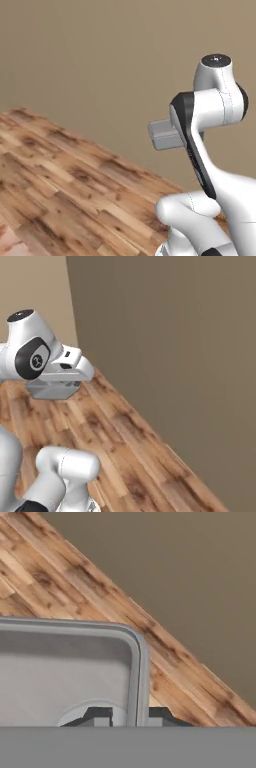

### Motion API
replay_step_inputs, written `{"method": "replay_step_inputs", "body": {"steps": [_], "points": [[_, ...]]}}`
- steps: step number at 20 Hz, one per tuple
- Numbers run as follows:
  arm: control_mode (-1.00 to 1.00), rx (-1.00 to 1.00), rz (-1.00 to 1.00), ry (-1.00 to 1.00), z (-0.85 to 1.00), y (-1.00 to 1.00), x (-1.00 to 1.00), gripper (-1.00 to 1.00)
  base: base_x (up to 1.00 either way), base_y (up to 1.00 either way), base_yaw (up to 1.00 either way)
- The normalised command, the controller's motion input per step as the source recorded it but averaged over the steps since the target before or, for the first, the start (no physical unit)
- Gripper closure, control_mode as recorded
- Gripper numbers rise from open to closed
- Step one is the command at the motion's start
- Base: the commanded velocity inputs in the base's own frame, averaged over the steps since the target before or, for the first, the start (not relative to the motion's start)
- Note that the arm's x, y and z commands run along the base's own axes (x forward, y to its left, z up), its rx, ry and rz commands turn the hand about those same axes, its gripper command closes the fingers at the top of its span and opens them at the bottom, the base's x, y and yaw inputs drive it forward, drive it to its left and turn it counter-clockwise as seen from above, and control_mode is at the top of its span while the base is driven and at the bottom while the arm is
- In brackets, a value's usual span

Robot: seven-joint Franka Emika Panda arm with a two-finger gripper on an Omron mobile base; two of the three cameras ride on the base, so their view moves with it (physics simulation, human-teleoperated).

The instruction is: Retrieve the tupperware and aluminum foil from the cabinet and place them on the dining counter near the plate with lemon and onion to prepare for storing leftovers.

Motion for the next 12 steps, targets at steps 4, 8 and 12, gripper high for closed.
{"method": "replay_step_inputs", "body": {"steps": [4, 8, 12], "points": [[1.00, 0.00, 0.00, 0.00, 0.00, 0.00, 0.00, 1.00, 1.00, -0.11, 0.70], [1.00, 0.00, 0.00, 0.00, 0.00, 0.00, 0.00, 1.00, 1.00, -0.11, 0.69], [1.00, 0.00, 0.00, 0.00, 0.00, 0.00, 0.00, 1.00, 1.00, -0.14, 0.65]]}}
